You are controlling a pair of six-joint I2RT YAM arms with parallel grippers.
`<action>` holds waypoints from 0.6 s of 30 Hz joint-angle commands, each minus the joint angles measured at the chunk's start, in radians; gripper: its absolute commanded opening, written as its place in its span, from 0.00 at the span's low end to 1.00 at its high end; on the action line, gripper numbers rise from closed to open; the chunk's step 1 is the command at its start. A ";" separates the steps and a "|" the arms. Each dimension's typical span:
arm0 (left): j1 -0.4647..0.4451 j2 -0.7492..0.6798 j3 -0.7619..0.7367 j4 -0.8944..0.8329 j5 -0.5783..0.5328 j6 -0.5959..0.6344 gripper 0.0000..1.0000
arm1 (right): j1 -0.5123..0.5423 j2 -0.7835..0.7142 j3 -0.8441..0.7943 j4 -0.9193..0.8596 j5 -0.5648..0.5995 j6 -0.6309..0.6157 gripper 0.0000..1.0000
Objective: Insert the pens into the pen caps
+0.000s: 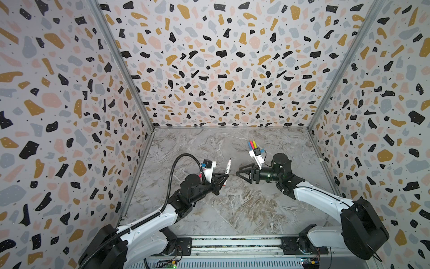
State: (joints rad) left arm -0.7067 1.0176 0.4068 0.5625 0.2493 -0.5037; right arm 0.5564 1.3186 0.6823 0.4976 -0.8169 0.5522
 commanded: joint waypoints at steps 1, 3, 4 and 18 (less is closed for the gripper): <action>-0.030 0.008 0.004 0.107 -0.018 -0.019 0.07 | 0.023 0.009 0.046 0.073 -0.013 0.027 0.68; -0.041 0.017 0.004 0.117 -0.018 -0.022 0.07 | 0.033 0.025 0.053 0.086 -0.014 0.033 0.68; -0.046 0.022 0.005 0.121 -0.018 -0.023 0.07 | 0.038 0.034 0.058 0.090 -0.013 0.035 0.68; -0.077 0.051 0.018 0.137 -0.013 -0.014 0.07 | 0.059 0.072 0.076 0.136 -0.031 0.055 0.30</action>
State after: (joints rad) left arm -0.7757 1.0630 0.4068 0.6315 0.2344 -0.5179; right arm 0.6090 1.3895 0.7246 0.5961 -0.8249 0.6033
